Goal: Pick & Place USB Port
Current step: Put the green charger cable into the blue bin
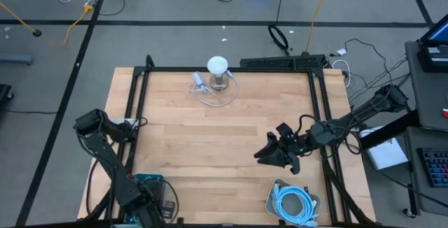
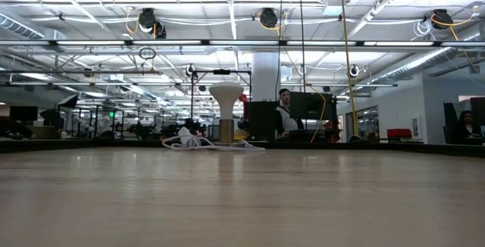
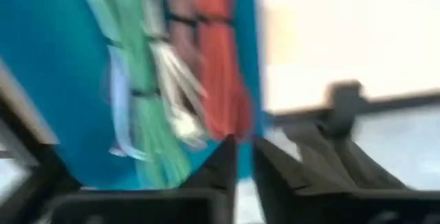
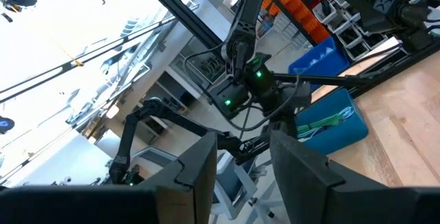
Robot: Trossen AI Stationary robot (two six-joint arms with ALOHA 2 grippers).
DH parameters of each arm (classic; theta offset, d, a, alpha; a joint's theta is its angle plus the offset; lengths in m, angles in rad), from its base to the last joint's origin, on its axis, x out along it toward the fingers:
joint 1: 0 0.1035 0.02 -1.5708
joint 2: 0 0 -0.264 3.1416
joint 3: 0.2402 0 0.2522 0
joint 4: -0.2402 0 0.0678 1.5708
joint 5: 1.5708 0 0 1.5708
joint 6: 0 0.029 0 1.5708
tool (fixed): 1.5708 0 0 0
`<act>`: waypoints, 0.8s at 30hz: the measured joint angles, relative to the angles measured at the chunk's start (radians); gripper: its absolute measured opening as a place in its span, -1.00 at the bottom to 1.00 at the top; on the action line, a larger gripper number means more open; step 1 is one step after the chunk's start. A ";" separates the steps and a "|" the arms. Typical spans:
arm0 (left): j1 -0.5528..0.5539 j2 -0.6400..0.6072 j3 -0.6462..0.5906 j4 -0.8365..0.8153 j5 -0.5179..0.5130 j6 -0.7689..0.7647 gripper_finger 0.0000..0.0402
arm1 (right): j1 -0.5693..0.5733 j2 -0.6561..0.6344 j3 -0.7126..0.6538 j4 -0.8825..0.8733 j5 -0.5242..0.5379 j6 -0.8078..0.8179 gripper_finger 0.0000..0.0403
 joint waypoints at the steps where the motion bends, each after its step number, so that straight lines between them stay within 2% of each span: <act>1: -0.002 0.000 0.000 0.033 -0.012 0.003 -0.87 | 0.000 0.000 0.000 0.001 0.000 0.000 -0.35; 5: -0.012 0.000 0.003 0.076 0.005 0.006 -0.98 | 0.000 0.000 0.000 0.004 0.000 0.000 -0.35; 16: -0.063 -0.001 0.027 0.066 0.146 -0.036 -1.00 | -0.007 0.000 0.000 0.004 0.000 -0.005 -0.35; 24: -0.071 0.000 0.026 0.059 0.132 -0.036 -1.00 | -0.021 0.000 0.000 0.004 -0.002 -0.006 -0.35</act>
